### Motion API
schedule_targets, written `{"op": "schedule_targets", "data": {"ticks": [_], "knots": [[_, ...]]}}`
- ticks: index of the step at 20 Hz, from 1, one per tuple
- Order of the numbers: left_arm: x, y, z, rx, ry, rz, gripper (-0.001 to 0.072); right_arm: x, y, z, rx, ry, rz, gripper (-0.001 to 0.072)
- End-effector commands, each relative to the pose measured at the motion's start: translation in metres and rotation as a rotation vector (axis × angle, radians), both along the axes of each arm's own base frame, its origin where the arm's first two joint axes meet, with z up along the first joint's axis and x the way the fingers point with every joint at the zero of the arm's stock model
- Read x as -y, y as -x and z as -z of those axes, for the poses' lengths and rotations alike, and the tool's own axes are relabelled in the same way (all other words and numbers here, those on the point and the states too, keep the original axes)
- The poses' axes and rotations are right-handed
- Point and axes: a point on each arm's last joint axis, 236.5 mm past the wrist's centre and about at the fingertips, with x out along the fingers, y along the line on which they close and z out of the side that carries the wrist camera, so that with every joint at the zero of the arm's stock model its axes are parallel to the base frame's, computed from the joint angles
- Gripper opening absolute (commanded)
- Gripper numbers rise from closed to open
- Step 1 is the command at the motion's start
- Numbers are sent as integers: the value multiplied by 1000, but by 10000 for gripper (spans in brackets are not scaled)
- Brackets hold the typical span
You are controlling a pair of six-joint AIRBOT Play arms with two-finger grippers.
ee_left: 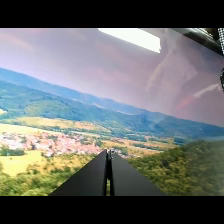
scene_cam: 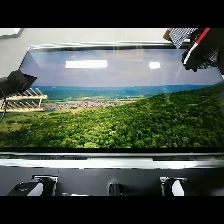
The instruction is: Fold the clothes and pants, and hang the long-sleeved shirts on hangers.
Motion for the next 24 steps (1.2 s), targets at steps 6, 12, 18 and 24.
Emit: {"op": "schedule_targets", "data": {"ticks": [6, 12, 18, 24], "knots": [[-40, 17, 42, -114, -326, 2, 32, -283, -201, 286, -1034, 236, -693, 27], [-23, 27, 114, -192, -476, 135, 31, -308, -163, 437, -1444, 165, -834, 27], [-14, 13, 116, -114, -483, 127, 37, -304, -135, 494, -1601, 124, -844, 28], [-14, 12, 116, -113, -483, 126, 36, -301, -129, 498, -1631, 121, -840, 28]]}}
